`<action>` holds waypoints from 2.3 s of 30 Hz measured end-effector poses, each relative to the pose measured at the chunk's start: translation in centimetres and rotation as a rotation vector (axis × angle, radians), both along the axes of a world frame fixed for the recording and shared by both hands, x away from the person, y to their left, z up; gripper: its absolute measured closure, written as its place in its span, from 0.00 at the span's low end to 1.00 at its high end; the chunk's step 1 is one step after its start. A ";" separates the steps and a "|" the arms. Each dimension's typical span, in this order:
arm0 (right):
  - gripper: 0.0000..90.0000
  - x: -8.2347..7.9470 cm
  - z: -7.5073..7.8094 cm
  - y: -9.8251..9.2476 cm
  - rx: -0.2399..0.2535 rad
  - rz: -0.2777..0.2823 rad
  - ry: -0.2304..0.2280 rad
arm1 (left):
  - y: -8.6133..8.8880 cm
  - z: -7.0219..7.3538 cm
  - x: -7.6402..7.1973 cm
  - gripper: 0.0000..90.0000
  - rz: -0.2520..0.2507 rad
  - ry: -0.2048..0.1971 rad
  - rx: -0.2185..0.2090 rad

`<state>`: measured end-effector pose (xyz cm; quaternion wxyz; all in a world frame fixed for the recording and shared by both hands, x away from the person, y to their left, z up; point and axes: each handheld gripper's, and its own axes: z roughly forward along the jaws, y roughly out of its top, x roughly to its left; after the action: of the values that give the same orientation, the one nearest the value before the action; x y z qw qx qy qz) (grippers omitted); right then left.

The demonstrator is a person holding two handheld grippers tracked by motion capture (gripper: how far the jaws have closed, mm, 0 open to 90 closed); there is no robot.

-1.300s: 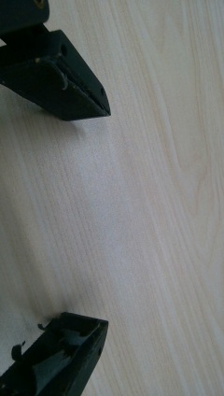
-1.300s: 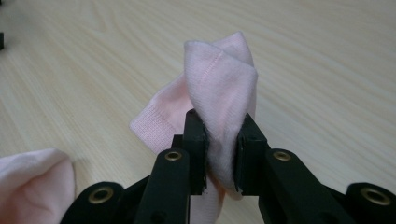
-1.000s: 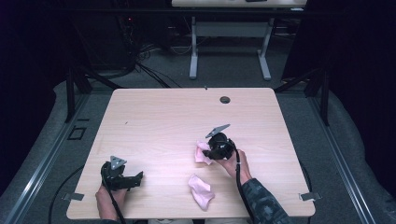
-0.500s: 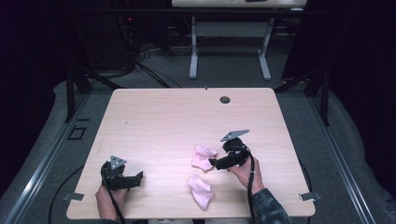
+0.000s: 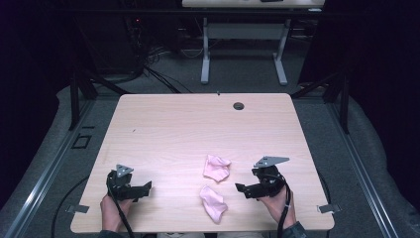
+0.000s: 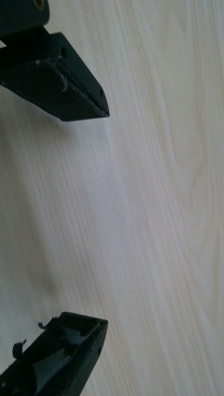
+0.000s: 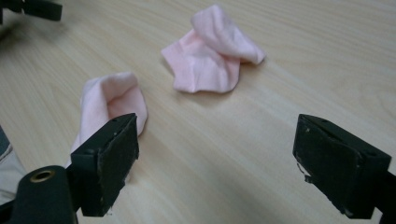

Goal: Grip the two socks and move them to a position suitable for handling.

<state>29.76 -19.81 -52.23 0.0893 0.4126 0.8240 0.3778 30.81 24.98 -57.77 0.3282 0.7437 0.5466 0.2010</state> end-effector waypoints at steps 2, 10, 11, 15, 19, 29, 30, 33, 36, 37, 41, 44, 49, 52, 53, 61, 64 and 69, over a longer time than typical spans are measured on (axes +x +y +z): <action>0.15 -0.7 -0.2 0.1 0.008 -0.001 -0.001 | -0.6 0.8 -0.3 0.05 -0.026 -0.019 -0.016; 0.17 -3.4 -0.9 0.5 0.026 0.011 0.011 | -4.9 3.7 -1.3 0.11 -0.197 -0.080 -0.106; 0.17 -3.5 -1.0 0.6 0.025 0.020 0.012 | -5.7 3.8 -1.3 0.12 -0.234 -0.073 -0.109; 0.20 -4.3 -1.1 1.0 0.047 0.038 0.018 | -8.4 3.6 -1.0 0.16 -0.335 -0.044 -0.119; 0.25 -5.0 -2.1 2.6 0.045 0.076 0.037 | -11.2 3.3 -0.9 0.19 -0.426 -0.012 -0.123; 0.55 -4.8 -3.9 4.8 0.038 0.108 0.078 | -15.7 3.1 -0.7 0.40 -0.630 0.064 -0.096; 0.60 -4.6 -4.0 4.8 0.043 0.114 0.086 | -15.9 2.9 -0.7 0.42 -0.642 0.076 -0.085; 0.73 -4.4 -4.4 4.9 0.062 0.123 0.095 | -16.4 2.3 -0.6 0.56 -0.677 0.093 -0.064; 0.84 -4.3 -4.8 5.1 0.062 0.129 0.107 | -16.8 2.0 -0.8 0.70 -0.699 0.101 -0.045; 0.87 -4.3 -4.9 5.1 0.057 0.128 0.108 | -17.0 1.8 -0.9 0.75 -0.697 0.100 -0.039; 0.96 -4.2 -5.1 5.0 0.064 0.125 0.113 | -17.1 1.4 -1.1 0.95 -0.691 0.091 -0.047; 0.96 -4.1 -4.8 4.5 0.054 0.107 0.107 | -17.1 1.4 -1.3 0.98 -0.674 0.072 -0.067; 0.97 -3.7 -2.9 2.9 0.039 0.066 0.055 | -17.0 3.1 -1.9 0.98 -0.649 0.051 -0.129; 0.97 -3.2 -1.4 2.2 0.032 0.050 0.022 | -17.4 4.6 -2.5 0.97 -0.641 0.050 -0.177; 0.97 -3.0 -0.8 1.9 0.022 0.046 0.009 | -17.5 4.8 -2.7 0.97 -0.642 0.051 -0.184; 0.87 -0.7 -1.7 0.2 -0.057 -0.006 0.110 | -17.0 3.5 -2.3 0.53 -0.559 0.063 -0.144; 0.74 -0.9 -2.0 -0.4 -0.052 -0.043 0.105 | -16.9 3.1 -2.2 0.46 -0.546 0.054 -0.119; 0.63 -2.5 -1.0 -0.4 -0.017 -0.006 0.015 | -17.1 2.7 -1.6 0.46 -0.519 0.047 -0.075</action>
<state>27.24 -20.22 -53.18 0.0876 0.4170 0.8267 0.3674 29.22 7.88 -55.02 0.3832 0.8508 0.3523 0.0723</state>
